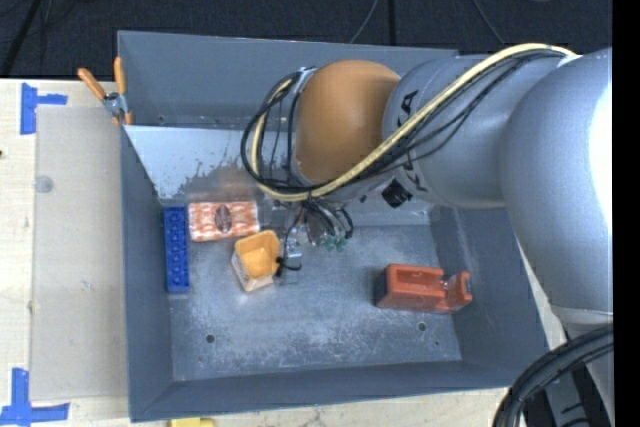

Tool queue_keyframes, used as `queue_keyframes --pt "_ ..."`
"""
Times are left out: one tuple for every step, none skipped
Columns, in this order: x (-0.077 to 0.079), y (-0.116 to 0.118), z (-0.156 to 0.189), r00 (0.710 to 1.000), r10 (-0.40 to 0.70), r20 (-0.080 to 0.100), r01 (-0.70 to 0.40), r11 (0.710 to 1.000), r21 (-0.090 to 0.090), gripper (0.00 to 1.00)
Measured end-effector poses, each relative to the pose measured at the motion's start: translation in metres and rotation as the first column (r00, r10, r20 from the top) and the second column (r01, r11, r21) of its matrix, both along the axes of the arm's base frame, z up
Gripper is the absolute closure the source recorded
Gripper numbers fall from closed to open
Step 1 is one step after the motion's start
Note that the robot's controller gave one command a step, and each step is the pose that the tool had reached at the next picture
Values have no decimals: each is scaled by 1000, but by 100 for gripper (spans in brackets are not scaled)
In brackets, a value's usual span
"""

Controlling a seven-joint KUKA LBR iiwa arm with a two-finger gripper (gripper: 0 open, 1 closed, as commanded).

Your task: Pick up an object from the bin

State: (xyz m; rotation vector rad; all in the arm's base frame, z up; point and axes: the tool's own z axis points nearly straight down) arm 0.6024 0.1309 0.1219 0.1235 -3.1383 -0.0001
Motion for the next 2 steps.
queue_keyframes --pt "-10 -5 -2 998 60 -3 -60 998 0 0" --pt "-3 3 -49 999 49 0 -49 999 0 0"
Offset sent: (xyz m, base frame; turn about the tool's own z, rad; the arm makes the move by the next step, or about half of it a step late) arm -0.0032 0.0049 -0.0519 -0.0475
